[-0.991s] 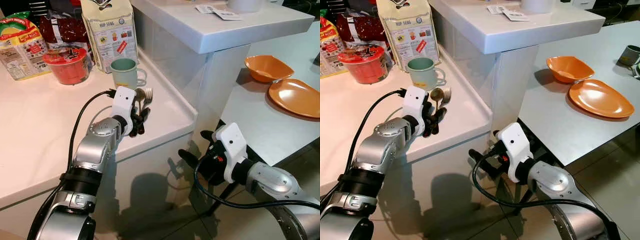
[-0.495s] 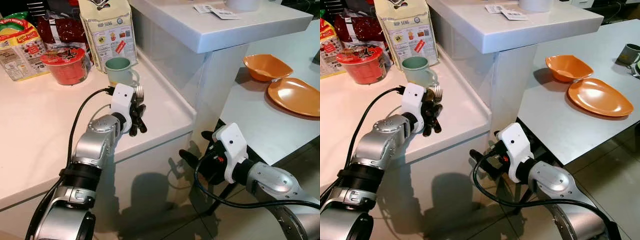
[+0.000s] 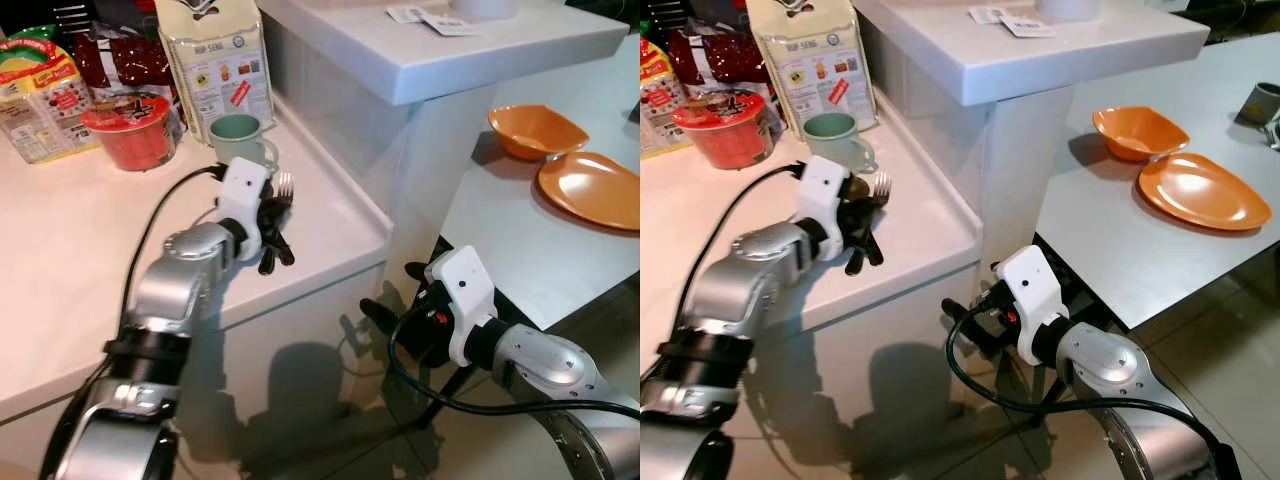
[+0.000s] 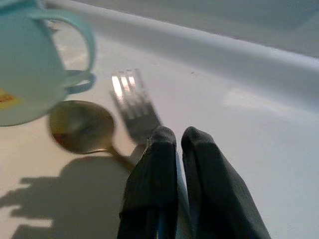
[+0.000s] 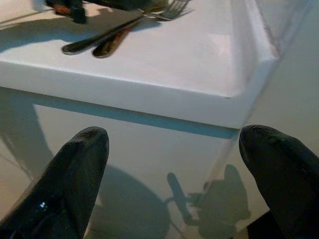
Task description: Setting the table
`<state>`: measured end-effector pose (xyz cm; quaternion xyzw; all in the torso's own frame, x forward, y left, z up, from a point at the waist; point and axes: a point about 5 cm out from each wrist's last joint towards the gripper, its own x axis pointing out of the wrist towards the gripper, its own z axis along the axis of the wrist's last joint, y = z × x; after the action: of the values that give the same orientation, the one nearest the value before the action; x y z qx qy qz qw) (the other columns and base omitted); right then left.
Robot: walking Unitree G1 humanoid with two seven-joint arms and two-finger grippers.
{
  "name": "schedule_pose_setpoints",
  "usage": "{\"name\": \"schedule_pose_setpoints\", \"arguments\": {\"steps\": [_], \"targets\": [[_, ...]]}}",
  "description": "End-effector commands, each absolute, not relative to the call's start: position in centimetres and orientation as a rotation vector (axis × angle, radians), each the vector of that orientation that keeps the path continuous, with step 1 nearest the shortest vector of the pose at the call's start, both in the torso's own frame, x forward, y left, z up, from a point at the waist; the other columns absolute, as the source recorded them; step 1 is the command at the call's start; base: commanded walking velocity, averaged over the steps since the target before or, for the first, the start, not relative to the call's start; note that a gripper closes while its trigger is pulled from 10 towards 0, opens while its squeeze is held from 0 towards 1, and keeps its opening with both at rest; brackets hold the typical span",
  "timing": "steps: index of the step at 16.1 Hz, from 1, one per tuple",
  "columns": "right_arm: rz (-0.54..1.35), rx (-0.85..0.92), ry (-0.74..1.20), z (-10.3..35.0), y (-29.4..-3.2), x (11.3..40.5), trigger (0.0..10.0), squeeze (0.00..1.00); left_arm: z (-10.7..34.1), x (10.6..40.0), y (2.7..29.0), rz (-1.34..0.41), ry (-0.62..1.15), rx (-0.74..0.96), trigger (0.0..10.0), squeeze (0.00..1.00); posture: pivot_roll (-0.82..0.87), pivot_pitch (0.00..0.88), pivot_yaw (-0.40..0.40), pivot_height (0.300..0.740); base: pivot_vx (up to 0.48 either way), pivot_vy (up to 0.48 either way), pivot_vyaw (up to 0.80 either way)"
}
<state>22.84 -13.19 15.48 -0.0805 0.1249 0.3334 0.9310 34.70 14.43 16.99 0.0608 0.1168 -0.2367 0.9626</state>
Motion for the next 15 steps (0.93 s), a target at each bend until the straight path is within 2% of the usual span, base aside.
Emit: {"name": "schedule_pose_setpoints", "arguments": {"steps": [1, 4, 5, 6, 7, 10, 15], "targets": [[0.666, -0.16, 0.253, 15.3, -13.3, 22.8, 10.0, 0.0, 17.6, 34.5, 15.4, -0.44, 0.223, 0.133, 0.0, 0.0, 0.01, 0.0, 0.045, 0.74, 0.0, 0.0, 0.0], [0.667, -0.155, 0.25, 15.2, -13.2, 22.7, 10.0, 0.0, 18.7, 33.8, 15.9, -0.401, 0.207, 0.127, 0.0, 0.0, 0.01, 0.0, 0.041, 0.74, 0.0, 0.0, 0.0], [0.669, -0.156, 0.248, 15.2, -13.1, 22.8, 10.0, 0.0, 18.7, 33.9, 15.8, -0.376, 0.215, 0.137, 10.0, 0.0, 0.01, 0.0, 0.041, 0.74, 0.0, 0.0, 0.0], [0.674, -0.157, 0.244, 15.2, -13.0, 22.9, 10.0, 0.0, 18.6, 34.1, 15.7, -0.349, 0.23, 0.137, 10.0, 0.0, 0.01, 0.0, 0.033, 0.74, 0.0, 0.0, 0.0], [0.681, -0.159, 0.24, 15.3, -13.0, 23.0, 10.0, 0.0, 18.4, 34.4, 15.6, -0.321, 0.251, 0.119, 10.0, 1.0, 0.01, 0.0, 0.033, 0.74, 0.0, 0.0, 0.0], [0.692, -0.167, 0.237, 15.3, -12.9, 23.2, 10.0, 0.0, 18.0, 34.9, 15.2, -0.29, 0.304, 0.091, 10.0, 1.0, 0.0, 0.0, 0.026, 0.74, 0.0, 0.0, 0.0], [0.696, -0.185, 0.232, 15.5, -13.1, 23.3, 10.0, 0.0, 17.9, 34.7, 13.8, -0.333, 0.336, 0.059, 10.0, 1.0, -0.01, 0.0, 0.024, 0.74, 0.0, 0.0, 0.0]]}}
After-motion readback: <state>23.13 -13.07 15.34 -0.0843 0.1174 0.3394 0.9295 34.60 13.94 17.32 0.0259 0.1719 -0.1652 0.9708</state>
